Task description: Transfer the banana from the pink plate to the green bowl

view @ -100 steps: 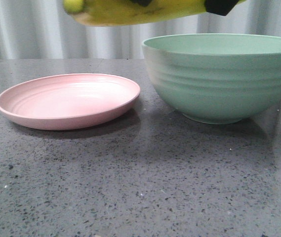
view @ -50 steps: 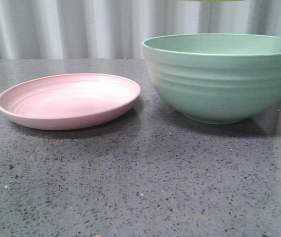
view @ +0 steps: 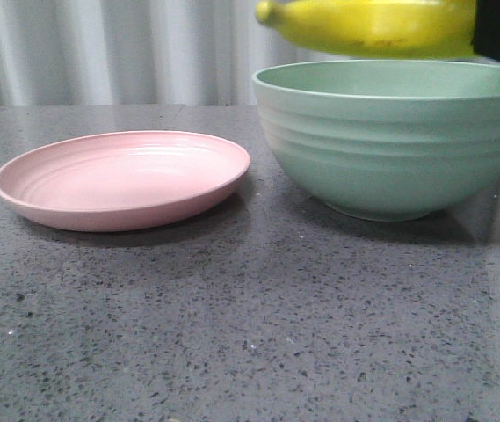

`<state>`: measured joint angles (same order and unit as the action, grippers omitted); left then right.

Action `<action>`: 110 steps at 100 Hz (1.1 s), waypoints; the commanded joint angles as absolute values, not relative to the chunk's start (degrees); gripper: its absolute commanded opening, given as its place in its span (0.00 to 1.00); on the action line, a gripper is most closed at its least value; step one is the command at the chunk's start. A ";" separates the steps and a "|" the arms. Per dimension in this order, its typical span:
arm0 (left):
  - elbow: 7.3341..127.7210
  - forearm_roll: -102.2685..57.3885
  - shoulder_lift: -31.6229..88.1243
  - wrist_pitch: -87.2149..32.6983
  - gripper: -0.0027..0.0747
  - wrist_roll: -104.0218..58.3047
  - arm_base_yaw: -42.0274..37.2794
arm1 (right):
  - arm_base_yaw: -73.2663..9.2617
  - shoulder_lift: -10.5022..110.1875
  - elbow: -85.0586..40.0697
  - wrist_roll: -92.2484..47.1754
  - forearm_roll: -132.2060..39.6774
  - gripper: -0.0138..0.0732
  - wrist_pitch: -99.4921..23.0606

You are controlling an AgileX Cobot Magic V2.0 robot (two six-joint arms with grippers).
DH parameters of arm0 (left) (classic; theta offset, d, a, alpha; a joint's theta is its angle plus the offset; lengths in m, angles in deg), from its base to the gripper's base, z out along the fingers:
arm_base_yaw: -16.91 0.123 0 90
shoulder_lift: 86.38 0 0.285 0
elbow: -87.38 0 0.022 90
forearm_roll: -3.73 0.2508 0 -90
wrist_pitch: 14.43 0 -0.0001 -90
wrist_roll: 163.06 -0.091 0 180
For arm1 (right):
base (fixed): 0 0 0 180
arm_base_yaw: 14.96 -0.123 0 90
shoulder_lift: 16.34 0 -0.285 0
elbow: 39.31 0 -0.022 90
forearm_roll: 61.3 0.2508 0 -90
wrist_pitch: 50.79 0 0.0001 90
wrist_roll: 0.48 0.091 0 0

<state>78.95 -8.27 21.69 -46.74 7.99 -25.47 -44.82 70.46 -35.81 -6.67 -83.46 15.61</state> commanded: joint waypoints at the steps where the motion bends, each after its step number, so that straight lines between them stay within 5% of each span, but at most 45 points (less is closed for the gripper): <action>1: 80.99 -9.41 22.88 -42.60 0.51 8.57 -25.29 | -44.35 69.62 -37.63 -5.52 -85.33 0.11 14.11; 15: 80.99 -9.50 22.88 -42.60 0.51 8.57 -25.29 | -44.35 69.76 -37.63 -5.11 -85.33 0.17 13.07; 40: 80.99 -9.63 22.88 -43.04 0.51 8.57 -25.29 | -44.35 69.76 -37.63 -2.77 -86.98 0.57 12.39; 71: 80.99 -9.63 22.88 -43.78 0.51 8.57 -25.29 | -44.35 69.57 -37.63 0.46 -92.13 0.59 12.42; 83: 80.99 -9.63 23.21 -43.81 0.51 8.57 -25.29 | -44.35 68.19 -38.57 1.55 -92.65 0.54 13.87; 90: 80.99 -9.63 23.46 -44.16 0.46 8.57 -25.29 | -44.35 66.60 -38.81 2.47 -92.53 0.43 13.97; 102: 80.35 -9.63 24.74 -44.28 0.24 8.57 -25.29 | -44.35 62.94 -38.81 3.56 -92.12 0.11 13.65; 110: 79.35 -9.20 26.23 -44.28 0.05 8.57 -25.29 | -44.35 60.25 -38.81 4.74 -91.64 0.09 13.25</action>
<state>78.58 -8.59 23.68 -48.03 8.07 -25.47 -44.69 64.36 -36.78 3.49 -89.52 14.74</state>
